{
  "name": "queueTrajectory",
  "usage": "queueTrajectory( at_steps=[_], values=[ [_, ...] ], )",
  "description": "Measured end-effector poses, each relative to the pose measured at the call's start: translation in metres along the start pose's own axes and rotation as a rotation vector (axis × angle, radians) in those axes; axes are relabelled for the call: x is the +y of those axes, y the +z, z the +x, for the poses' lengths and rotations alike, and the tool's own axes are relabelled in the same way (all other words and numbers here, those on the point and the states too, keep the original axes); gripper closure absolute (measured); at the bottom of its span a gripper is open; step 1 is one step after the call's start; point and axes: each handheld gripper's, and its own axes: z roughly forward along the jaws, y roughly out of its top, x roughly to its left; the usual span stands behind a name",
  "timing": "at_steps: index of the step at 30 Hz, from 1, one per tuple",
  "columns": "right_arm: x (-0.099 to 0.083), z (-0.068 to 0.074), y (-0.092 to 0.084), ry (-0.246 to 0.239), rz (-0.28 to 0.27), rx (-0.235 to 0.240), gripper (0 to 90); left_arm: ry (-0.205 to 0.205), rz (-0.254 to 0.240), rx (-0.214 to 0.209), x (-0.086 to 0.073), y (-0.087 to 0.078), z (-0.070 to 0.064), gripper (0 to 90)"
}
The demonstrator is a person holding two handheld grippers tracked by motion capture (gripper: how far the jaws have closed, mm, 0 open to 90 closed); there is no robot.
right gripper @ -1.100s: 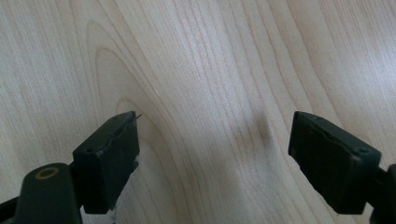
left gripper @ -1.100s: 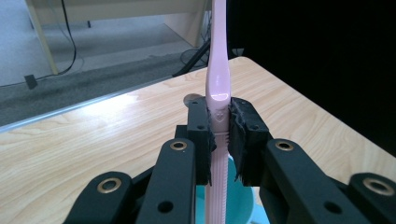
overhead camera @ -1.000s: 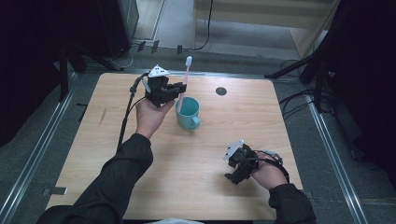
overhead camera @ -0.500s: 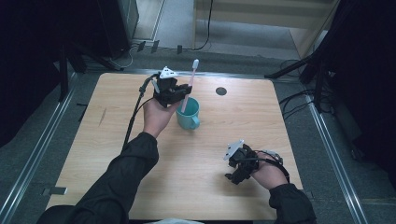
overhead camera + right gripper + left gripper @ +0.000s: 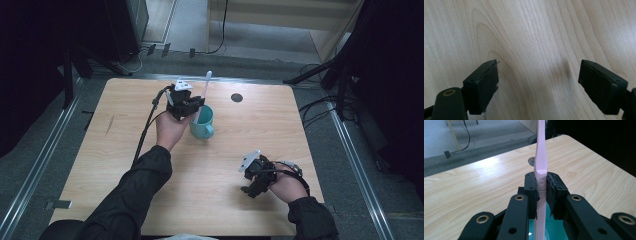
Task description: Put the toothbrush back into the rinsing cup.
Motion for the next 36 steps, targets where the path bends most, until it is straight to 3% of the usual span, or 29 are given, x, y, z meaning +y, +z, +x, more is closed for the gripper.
queueTrajectory(
  at_steps=[14,36],
  values=[
    [0.0,0.0,0.001,0.003,0.004,0.003,16.5,-0.008,0.053,-0.001,-0.015,0.007,0.0,79.1],
    [0.0,0.0,0.001,-0.002,0.008,0.007,16.5,-0.025,0.095,0.005,-0.027,0.016,0.001,78.9]
  ],
)
